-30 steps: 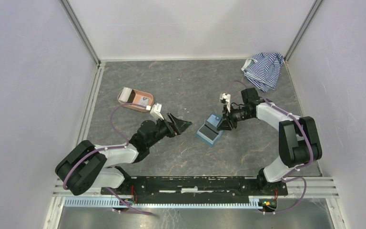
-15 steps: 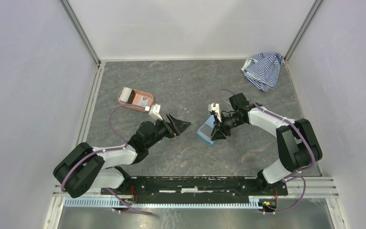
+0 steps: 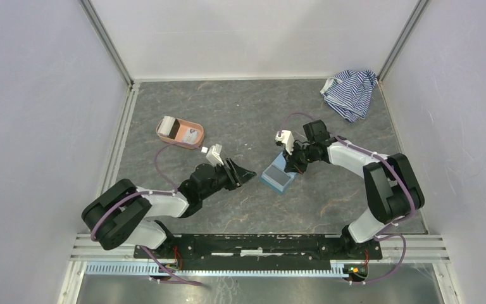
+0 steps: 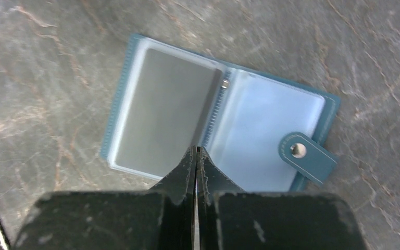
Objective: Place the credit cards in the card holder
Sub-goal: Turn over the card holder at the center of the board.
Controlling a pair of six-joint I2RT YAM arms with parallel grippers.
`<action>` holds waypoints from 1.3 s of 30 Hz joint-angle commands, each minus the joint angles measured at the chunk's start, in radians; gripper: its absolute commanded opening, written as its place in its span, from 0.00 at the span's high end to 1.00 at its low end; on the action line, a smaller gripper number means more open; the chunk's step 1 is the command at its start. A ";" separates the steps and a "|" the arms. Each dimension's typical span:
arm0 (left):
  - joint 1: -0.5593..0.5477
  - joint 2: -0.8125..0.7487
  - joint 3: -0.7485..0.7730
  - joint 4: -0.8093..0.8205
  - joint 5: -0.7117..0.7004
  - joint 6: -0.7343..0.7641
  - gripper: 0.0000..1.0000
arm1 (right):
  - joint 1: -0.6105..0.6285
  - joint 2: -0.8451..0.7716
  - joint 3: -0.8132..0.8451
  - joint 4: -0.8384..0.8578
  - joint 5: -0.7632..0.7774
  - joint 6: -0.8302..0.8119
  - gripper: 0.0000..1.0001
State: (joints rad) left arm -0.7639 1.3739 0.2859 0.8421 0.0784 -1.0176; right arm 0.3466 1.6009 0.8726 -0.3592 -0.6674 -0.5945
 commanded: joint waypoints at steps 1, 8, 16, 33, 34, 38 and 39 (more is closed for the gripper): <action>-0.045 0.055 0.055 -0.012 -0.049 -0.069 0.52 | 0.002 0.008 -0.005 0.062 0.131 0.022 1.00; -0.092 0.209 0.115 -0.059 -0.062 -0.130 0.86 | 0.045 0.027 -0.039 0.014 0.131 -0.018 1.00; -0.093 0.318 0.157 -0.090 -0.037 -0.130 0.94 | 0.062 -0.011 -0.070 -0.007 0.083 -0.015 1.00; -0.027 -0.046 0.244 -0.623 -0.224 0.202 0.88 | 0.114 -0.142 -0.065 -0.024 0.049 -0.047 0.98; -0.020 -0.088 0.270 -0.680 -0.231 0.251 0.87 | 0.101 -0.164 -0.062 -0.033 0.031 -0.065 0.97; -0.011 -0.235 0.426 -0.922 -0.316 0.459 0.71 | 0.066 -0.247 -0.037 -0.084 -0.070 -0.142 0.95; -0.009 -0.263 0.454 -0.956 -0.335 0.507 0.62 | 0.064 -0.267 -0.027 -0.095 -0.086 -0.160 0.95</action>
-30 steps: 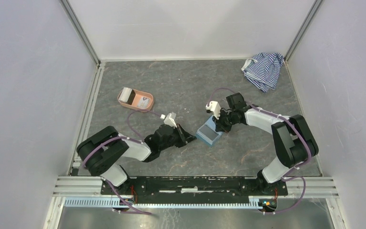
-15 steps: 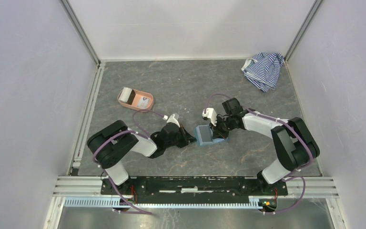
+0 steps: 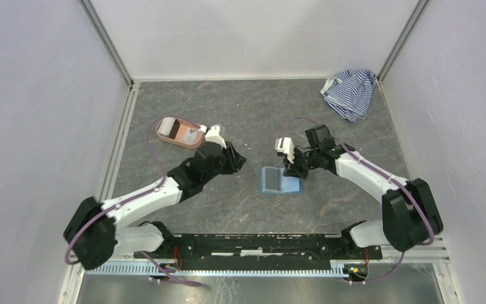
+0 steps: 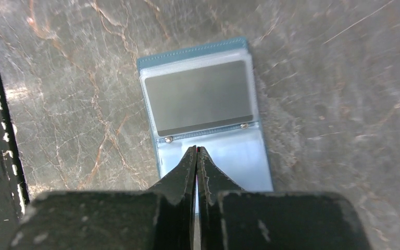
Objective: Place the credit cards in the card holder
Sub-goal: Turn over the card holder at the center of the board, then pick up the credit card from the storage box.
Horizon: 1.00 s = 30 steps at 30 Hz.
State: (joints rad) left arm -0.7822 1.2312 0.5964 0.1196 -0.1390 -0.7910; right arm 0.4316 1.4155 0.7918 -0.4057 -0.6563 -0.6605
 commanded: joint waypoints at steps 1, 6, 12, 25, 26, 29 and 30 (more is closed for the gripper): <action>0.016 -0.150 0.170 -0.257 -0.132 0.326 0.50 | -0.022 -0.109 0.058 -0.049 -0.101 -0.104 0.93; 0.149 -0.264 0.241 -0.288 -0.036 0.459 0.05 | -0.031 -0.217 0.102 -0.002 -0.069 -0.102 0.65; 0.383 -0.210 0.426 -0.413 0.162 0.542 0.00 | -0.109 -0.165 0.200 -0.015 -0.189 -0.038 0.02; 0.626 0.069 0.693 -0.672 0.118 0.720 0.04 | -0.197 -0.154 0.090 0.049 -0.355 -0.055 0.02; 0.633 0.113 0.700 -0.681 0.100 0.724 0.07 | -0.201 -0.147 0.088 0.041 -0.362 -0.062 0.02; 0.655 0.213 0.708 -0.683 0.011 0.742 0.18 | -0.207 -0.125 0.088 0.029 -0.358 -0.083 0.02; 0.659 0.248 0.710 -0.676 -0.045 0.756 0.22 | -0.210 -0.118 0.090 0.026 -0.355 -0.087 0.02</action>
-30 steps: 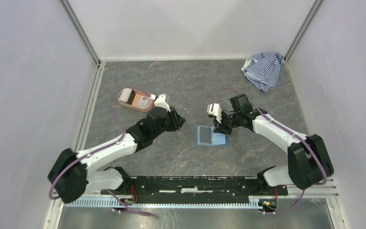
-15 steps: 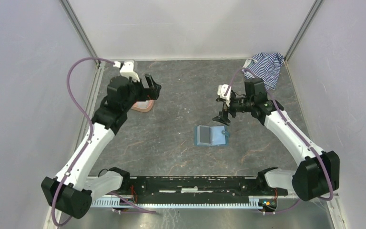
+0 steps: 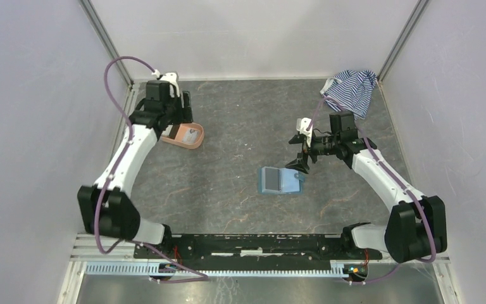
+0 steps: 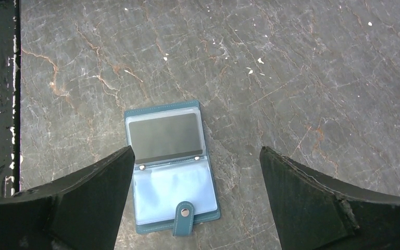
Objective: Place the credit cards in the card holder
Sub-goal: Pick up the credit card from the storage box.
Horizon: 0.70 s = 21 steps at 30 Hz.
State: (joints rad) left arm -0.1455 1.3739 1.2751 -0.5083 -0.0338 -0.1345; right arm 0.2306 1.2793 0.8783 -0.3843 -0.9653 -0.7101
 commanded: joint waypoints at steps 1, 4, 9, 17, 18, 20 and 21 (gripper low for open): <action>0.025 0.141 0.033 -0.033 -0.222 0.125 0.24 | -0.011 0.028 0.004 0.000 -0.046 -0.042 0.02; 0.030 0.250 0.068 -0.009 -0.318 0.214 0.17 | -0.015 0.059 0.020 -0.028 -0.050 -0.063 0.02; 0.054 0.398 0.172 0.005 -0.345 0.294 0.11 | -0.020 0.113 0.037 -0.068 -0.061 -0.101 0.02; 0.089 0.517 0.171 0.129 -0.412 0.392 0.11 | -0.020 0.156 0.042 -0.087 -0.079 -0.118 0.02; 0.093 0.533 0.178 0.127 -0.403 0.390 0.10 | -0.020 0.158 0.042 -0.088 -0.078 -0.118 0.02; 0.100 0.549 0.183 0.131 -0.373 0.389 0.10 | -0.020 0.161 0.041 -0.089 -0.075 -0.118 0.02; 0.104 0.556 0.182 0.134 -0.358 0.387 0.10 | -0.020 0.164 0.040 -0.087 -0.073 -0.118 0.02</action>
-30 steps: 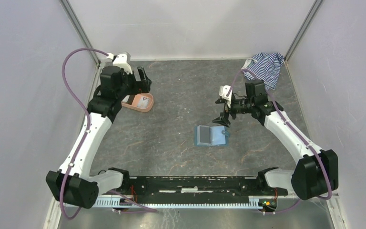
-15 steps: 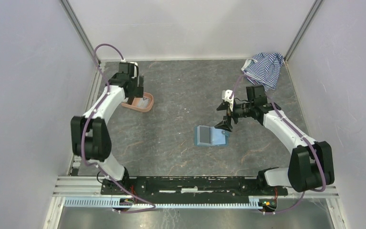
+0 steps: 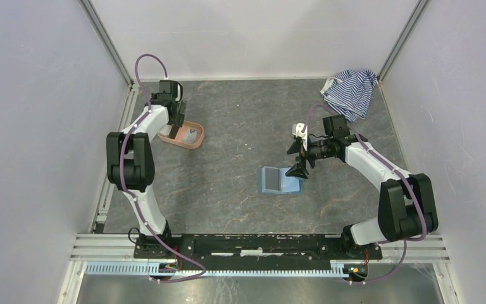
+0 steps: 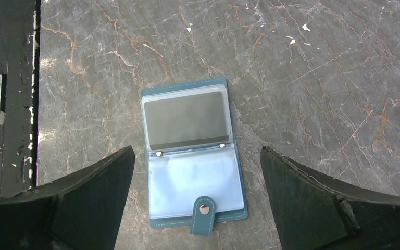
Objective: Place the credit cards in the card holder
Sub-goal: Pick up the credit card from the storage box.
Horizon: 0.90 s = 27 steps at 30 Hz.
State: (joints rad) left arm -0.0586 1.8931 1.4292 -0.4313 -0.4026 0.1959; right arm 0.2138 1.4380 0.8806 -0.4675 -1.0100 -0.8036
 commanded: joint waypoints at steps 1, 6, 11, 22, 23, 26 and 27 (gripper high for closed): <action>0.022 0.046 0.030 0.056 0.024 0.056 0.10 | -0.002 0.007 0.038 -0.003 -0.026 -0.025 0.02; 0.030 0.069 0.024 0.057 0.054 0.054 0.10 | -0.004 0.019 0.041 -0.006 -0.027 -0.025 0.02; 0.037 0.083 0.016 0.068 0.044 0.054 0.10 | -0.004 0.027 0.043 -0.008 -0.029 -0.024 0.02; 0.051 0.049 0.025 0.036 0.053 0.020 0.23 | -0.004 0.036 0.047 -0.017 -0.030 -0.029 0.02; 0.051 0.044 0.022 0.037 0.057 0.019 0.23 | -0.005 0.035 0.047 -0.018 -0.030 -0.029 0.02; 0.051 0.033 0.017 0.032 0.058 0.015 0.23 | -0.004 0.035 0.048 -0.019 -0.032 -0.032 0.02; 0.051 0.032 0.019 0.029 0.058 0.013 0.23 | -0.004 0.035 0.048 -0.020 -0.033 -0.032 0.02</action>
State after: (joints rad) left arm -0.0208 1.9701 1.4292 -0.4026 -0.3355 0.2077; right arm 0.2138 1.4693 0.8886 -0.4843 -1.0130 -0.8135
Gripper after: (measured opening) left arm 0.773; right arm 0.982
